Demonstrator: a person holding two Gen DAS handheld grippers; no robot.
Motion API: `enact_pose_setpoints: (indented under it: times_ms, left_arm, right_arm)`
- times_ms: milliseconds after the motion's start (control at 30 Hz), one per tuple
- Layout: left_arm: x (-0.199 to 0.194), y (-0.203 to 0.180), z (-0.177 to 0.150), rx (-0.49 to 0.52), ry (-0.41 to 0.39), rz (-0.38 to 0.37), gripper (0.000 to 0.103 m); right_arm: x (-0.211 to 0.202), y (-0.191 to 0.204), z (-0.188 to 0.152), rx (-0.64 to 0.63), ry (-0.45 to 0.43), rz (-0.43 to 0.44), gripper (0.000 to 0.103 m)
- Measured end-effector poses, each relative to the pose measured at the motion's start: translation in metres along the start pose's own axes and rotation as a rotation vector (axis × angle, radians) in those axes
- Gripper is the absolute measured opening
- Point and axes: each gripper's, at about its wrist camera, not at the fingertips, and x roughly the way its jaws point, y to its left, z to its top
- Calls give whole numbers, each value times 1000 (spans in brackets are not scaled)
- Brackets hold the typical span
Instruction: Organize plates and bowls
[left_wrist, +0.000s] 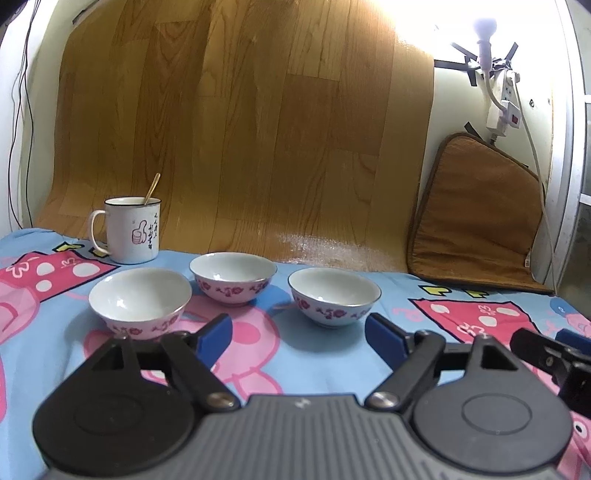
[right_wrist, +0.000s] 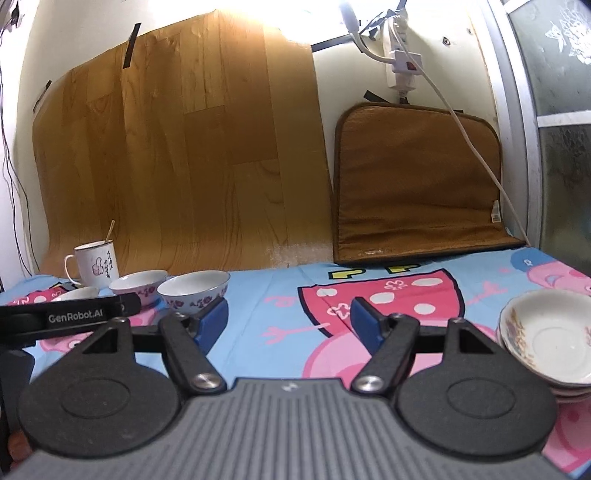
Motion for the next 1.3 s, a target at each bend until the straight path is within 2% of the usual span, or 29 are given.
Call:
enact_pose_setpoints:
  times_ms: [133,367,533,633,733,867,933,1033,1200,1267,1300]
  left_arm:
    - [-1,0,0,2,-4,7,88]
    - [-2,-1,1,9,-10,-6,91]
    - [-4,3,1,-11,-14,-25,98]
    - [-6,12,3,-55,-22,-10,97]
    - [-6,24,4,-122,-27,28,94]
    - [-6,41,4,-206,-27,62,87]
    - [-8,47,5,-231,-32,67,80]
    - [-6,50,5,-238,-26,53,74]
    - [-6,50,5,-243,-21,32,71]
    - [-5,53,4,-262,-14,25,69]
    - [-4,54,4,-272,-9,22,68]
  right_arm:
    - [-2,-3,0,10,-8,3,75]
    - [-1,0,0,3,6,12,75]
    - [5,4,1,-21,38,22,75]
    - [13,4,6,-11,103,39,72]
    - [26,1,21,18,146,66,61]
    - [60,8,49,70,212,153,59]
    - [85,16,57,90,259,186,58]
    - [127,23,61,146,360,193,58]
    - [180,29,56,223,499,145,57]
    - [191,29,50,219,542,121,48]
    - [196,30,47,221,566,120,39]
